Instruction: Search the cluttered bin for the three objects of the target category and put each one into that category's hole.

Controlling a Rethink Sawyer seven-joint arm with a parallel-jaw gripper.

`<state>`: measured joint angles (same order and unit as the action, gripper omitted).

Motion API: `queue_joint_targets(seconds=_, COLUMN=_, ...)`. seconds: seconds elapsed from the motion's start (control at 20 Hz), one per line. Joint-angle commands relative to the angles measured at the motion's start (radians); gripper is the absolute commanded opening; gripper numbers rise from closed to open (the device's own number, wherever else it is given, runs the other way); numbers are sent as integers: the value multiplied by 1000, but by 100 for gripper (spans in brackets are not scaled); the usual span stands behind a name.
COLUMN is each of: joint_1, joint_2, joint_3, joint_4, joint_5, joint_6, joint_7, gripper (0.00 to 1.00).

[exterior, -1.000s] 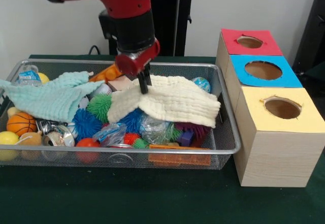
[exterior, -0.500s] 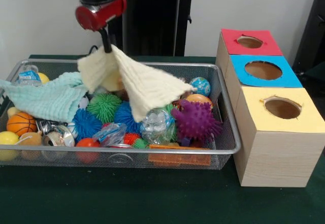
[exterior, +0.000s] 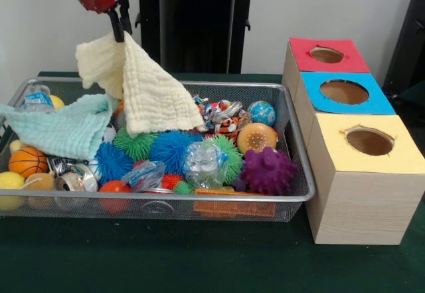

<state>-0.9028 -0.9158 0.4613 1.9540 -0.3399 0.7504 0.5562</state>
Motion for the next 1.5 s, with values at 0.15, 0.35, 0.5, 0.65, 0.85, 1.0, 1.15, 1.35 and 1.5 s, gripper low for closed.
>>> queue_joint_targets(seconds=0.15, joint_1=-15, joint_2=-6, joint_3=87, joint_4=-18, joint_5=-102, joint_6=119, joint_7=-146, gripper=0)
queue_joint_targets(seconds=0.35, joint_1=-27, joint_2=-8, joint_3=94, joint_4=-40, joint_5=-128, joint_6=153, joint_7=-166, gripper=0)
queue_joint_targets(seconds=0.5, joint_1=-36, joint_2=1, joint_3=101, joint_4=-71, joint_5=-157, joint_6=175, joint_7=-187, gripper=0)
queue_joint_targets(seconds=0.65, joint_1=-45, joint_2=4, joint_3=106, joint_4=-110, joint_5=-204, joint_6=193, joint_7=-216, gripper=0)
queue_joint_targets(seconds=0.85, joint_1=-46, joint_2=7, joint_3=117, joint_4=-170, joint_5=-269, joint_6=209, joint_7=-243, gripper=0)
queue_joint_targets(seconds=1.0, joint_1=-38, joint_2=15, joint_3=126, joint_4=-209, joint_5=-298, joint_6=214, joint_7=-234, gripper=0)
queue_joint_targets(seconds=1.15, joint_1=-24, joint_2=22, joint_3=138, joint_4=-233, joint_5=-316, joint_6=196, joint_7=-200, gripper=0)
queue_joint_targets(seconds=1.35, joint_1=12, joint_2=52, joint_3=143, joint_4=-278, joint_5=-314, joint_6=166, joint_7=-113, gripper=0)
queue_joint_targets(seconds=1.5, joint_1=41, joint_2=91, joint_3=138, joint_4=-291, joint_5=-267, joint_6=124, joint_7=-7, gripper=0)
